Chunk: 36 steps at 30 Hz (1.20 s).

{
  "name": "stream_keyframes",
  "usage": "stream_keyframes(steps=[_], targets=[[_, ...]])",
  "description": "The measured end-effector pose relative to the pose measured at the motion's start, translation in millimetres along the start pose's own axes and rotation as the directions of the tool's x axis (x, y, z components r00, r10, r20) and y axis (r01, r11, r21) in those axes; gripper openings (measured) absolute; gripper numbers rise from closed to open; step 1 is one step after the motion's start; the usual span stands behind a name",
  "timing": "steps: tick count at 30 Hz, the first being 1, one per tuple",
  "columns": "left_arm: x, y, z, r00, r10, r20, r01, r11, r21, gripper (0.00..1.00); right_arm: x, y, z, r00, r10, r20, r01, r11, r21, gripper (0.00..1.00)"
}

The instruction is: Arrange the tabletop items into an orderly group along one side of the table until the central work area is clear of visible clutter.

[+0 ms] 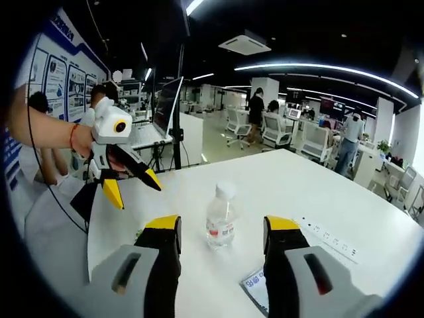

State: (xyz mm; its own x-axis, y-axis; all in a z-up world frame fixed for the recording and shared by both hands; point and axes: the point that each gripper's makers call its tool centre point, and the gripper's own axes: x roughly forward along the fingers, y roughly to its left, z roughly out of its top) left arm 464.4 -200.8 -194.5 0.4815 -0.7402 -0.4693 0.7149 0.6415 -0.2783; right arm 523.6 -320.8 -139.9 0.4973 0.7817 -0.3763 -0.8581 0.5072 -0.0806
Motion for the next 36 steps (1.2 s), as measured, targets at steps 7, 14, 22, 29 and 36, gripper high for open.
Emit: stream_keyframes(steps=[7, 14, 22, 29, 36], targets=[[-8.6, 0.4, -18.4, 1.0, 0.016, -0.024, -0.016, 1.0, -0.025, 0.59, -5.6, 18.3, -10.2, 0.998, 0.061, -0.033, -0.061, 0.998, -0.005, 0.5], [-12.2, 5.2, -39.6, 0.998, 0.021, -0.053, -0.024, 0.998, -0.053, 0.59, -8.2, 27.2, -21.2, 0.995, 0.082, -0.065, -0.082, 0.997, -0.006, 0.49], [-4.6, 14.3, -65.4, 0.995, 0.001, -0.099, -0.01, 0.996, -0.087, 0.57, -6.8, 31.9, -25.0, 0.992, 0.095, -0.079, -0.095, 0.995, -0.005, 0.49], [5.4, 20.8, -86.1, 0.988, -0.053, -0.146, 0.035, 0.992, -0.121, 0.54, -5.7, 33.6, -27.7, 0.991, 0.097, -0.089, -0.098, 0.995, -0.005, 0.48], [13.5, 22.6, -94.6, 0.979, -0.116, -0.169, 0.094, 0.987, -0.134, 0.48, -5.3, 33.7, -32.9, 0.99, 0.094, -0.105, -0.095, 0.995, -0.007, 0.47]])
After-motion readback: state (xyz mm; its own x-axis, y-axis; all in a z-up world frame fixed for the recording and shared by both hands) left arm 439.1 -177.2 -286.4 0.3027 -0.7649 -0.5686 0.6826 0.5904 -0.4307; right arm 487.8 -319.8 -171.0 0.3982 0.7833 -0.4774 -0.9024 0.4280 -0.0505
